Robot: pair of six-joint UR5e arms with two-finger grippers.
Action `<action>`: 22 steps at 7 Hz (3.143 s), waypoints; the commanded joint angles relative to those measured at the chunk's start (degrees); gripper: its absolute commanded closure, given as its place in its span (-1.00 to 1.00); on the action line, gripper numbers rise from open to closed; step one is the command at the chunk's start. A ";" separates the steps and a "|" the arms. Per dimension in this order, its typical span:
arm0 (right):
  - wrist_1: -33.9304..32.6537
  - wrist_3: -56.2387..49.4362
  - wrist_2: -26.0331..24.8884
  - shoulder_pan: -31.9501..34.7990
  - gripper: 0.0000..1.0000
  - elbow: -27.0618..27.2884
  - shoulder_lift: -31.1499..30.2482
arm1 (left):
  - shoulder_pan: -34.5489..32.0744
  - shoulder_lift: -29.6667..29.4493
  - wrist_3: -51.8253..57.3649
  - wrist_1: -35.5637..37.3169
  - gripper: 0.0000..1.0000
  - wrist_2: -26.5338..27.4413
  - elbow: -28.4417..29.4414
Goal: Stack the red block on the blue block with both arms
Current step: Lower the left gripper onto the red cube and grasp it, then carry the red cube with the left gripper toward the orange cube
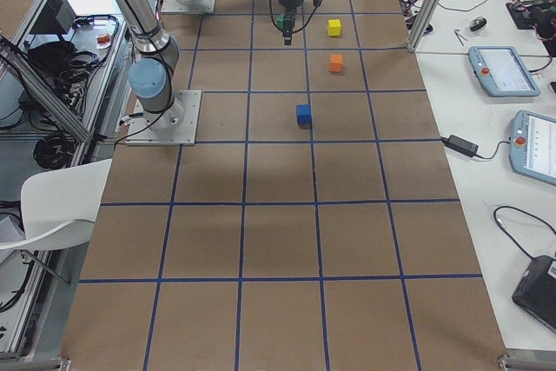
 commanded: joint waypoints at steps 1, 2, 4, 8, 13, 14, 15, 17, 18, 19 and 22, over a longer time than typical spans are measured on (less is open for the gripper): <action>0.01 0.02 0.09 -0.10 -1.00 -0.06 0.01 | 0.03 -1.93 0.37 2.18 0.53 -0.18 -0.04; 0.01 0.02 0.09 -0.10 -1.00 -0.15 0.01 | -0.06 -1.75 0.20 2.18 0.85 -0.19 0.05; -0.25 -0.07 0.18 -0.10 -1.00 -0.15 0.10 | -1.28 0.35 -0.77 1.21 0.86 -2.36 1.36; -0.16 -0.07 0.62 -0.10 -1.00 0.02 0.10 | -17.66 -2.61 -16.44 -13.29 0.86 -4.67 21.36; -0.42 -0.07 0.62 -0.02 -1.00 0.11 0.36 | -31.34 -16.76 -33.29 -14.44 0.85 -8.11 36.53; -0.25 0.02 0.44 -0.10 -1.00 0.20 0.71 | -31.52 -18.26 -33.20 -14.35 0.77 -6.97 36.35; -0.25 -0.07 0.35 -0.10 -1.00 0.20 0.71 | -31.69 -19.58 -33.20 -14.00 0.66 -7.04 36.26; -0.34 -0.07 0.44 -0.10 -1.00 0.03 0.71 | -34.06 -22.31 -33.29 -13.91 0.10 -5.03 36.26; -0.34 0.02 0.35 -0.10 -1.00 0.02 0.71 | -34.42 -23.28 -33.20 -12.78 -0.13 -4.93 35.83; -0.42 0.11 0.53 -0.10 -1.00 0.02 0.71 | -34.42 -23.03 -32.85 -9.98 -0.78 -5.02 35.82; -0.51 0.11 0.35 -0.02 -1.00 0.29 0.71 | -31.88 -18.47 -25.75 -15.44 -1.00 -5.29 40.20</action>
